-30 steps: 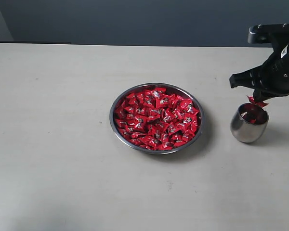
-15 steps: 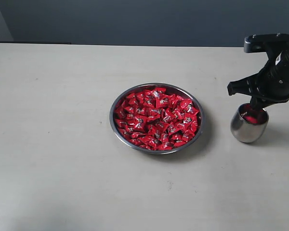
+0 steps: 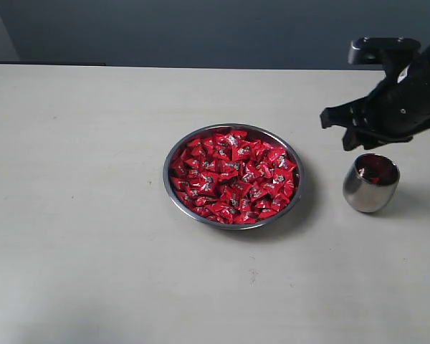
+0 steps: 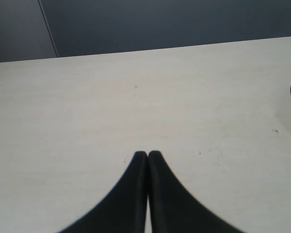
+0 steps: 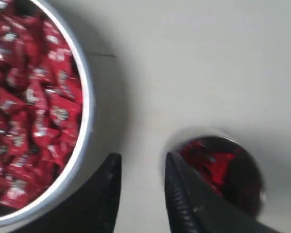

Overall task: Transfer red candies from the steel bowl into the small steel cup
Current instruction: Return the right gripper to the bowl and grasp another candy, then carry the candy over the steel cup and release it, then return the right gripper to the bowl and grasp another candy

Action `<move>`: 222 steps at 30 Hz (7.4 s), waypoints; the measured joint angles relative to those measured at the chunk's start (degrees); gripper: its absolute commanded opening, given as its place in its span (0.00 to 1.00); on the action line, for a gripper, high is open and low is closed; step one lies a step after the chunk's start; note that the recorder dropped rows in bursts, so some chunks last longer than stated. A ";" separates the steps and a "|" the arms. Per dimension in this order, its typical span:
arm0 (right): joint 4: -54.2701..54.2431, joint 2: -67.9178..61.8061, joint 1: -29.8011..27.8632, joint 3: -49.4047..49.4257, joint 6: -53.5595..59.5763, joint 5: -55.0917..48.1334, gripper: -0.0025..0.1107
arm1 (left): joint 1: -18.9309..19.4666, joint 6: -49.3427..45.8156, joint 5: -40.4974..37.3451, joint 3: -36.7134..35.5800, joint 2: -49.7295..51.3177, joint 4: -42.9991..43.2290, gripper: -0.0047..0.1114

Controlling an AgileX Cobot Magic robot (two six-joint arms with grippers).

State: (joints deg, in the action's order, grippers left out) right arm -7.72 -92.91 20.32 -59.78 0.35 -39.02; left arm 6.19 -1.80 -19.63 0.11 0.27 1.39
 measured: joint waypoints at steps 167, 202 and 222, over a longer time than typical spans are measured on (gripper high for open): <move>-24.46 -1.39 2.32 -0.12 25.98 4.15 0.24 | 0.00 0.00 0.00 0.00 0.00 0.00 0.04; -5.26 -30.88 16.49 -22.57 26.81 3.91 0.01 | 0.00 0.00 0.00 0.00 0.00 0.00 0.04; 2.28 -20.41 16.49 -22.57 14.40 2.15 0.01 | 0.00 0.00 0.00 0.00 0.00 0.00 0.04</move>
State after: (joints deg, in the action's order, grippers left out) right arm -5.44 -113.31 36.81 -82.36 14.75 -36.87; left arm 6.19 -1.80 -19.63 0.11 0.27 1.39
